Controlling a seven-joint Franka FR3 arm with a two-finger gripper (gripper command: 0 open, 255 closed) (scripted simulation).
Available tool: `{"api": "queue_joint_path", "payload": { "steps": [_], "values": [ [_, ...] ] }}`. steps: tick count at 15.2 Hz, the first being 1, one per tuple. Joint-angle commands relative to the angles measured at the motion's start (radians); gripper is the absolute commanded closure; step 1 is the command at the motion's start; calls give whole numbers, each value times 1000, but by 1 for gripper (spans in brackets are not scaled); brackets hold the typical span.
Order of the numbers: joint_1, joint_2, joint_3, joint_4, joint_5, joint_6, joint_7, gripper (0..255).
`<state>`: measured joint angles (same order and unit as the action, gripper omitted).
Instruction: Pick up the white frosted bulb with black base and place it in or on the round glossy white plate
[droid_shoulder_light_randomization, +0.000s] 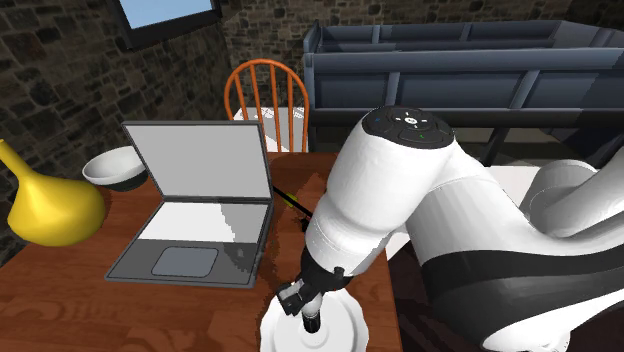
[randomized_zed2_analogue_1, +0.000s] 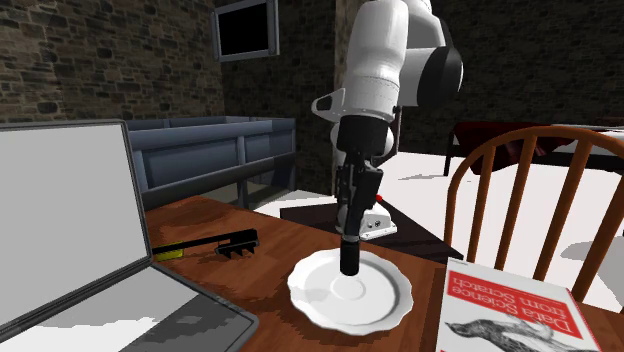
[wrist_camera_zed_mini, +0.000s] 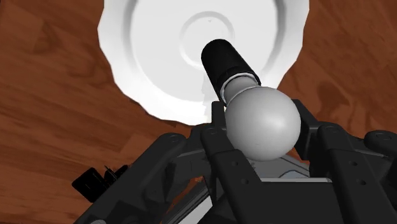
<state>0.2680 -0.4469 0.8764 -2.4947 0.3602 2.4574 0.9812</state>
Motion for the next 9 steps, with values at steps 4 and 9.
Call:
{"api": "queue_joint_path", "payload": {
  "steps": [4, 9],
  "values": [
    [-24, 46, 45, -35, -13, 80, 18, 255],
    [-24, 46, 45, -35, -13, 80, 18, 255]
  ]
}}
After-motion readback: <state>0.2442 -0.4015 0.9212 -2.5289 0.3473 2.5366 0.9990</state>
